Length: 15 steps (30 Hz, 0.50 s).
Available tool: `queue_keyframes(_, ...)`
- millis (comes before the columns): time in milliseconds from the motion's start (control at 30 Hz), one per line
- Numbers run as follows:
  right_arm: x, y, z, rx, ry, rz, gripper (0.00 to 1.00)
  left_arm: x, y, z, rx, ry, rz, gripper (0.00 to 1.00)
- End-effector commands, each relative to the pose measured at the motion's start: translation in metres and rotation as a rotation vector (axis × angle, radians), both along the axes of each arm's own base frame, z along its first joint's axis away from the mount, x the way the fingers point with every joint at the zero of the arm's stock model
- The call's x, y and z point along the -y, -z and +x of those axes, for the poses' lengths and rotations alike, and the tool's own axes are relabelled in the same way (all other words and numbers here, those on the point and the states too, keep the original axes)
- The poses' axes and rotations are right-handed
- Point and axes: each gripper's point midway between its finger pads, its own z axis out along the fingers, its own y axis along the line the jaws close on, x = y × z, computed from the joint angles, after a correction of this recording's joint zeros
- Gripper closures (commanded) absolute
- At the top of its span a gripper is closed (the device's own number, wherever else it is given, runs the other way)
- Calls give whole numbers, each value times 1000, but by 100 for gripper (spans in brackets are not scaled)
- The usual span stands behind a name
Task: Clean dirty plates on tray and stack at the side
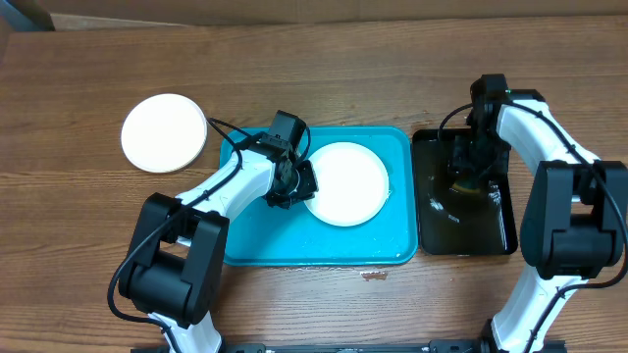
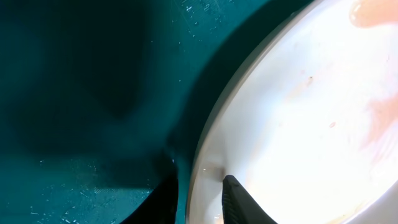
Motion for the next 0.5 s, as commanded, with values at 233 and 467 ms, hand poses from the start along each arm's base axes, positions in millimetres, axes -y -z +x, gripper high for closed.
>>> queue_keyframes(233,41,-92,59,237,186,41,33,-5,14,-6,-31,5,46,69)
queue_keyframes(467,99,-92,48,242,324,24,0,-13,20,-6,-20,5,118,71)
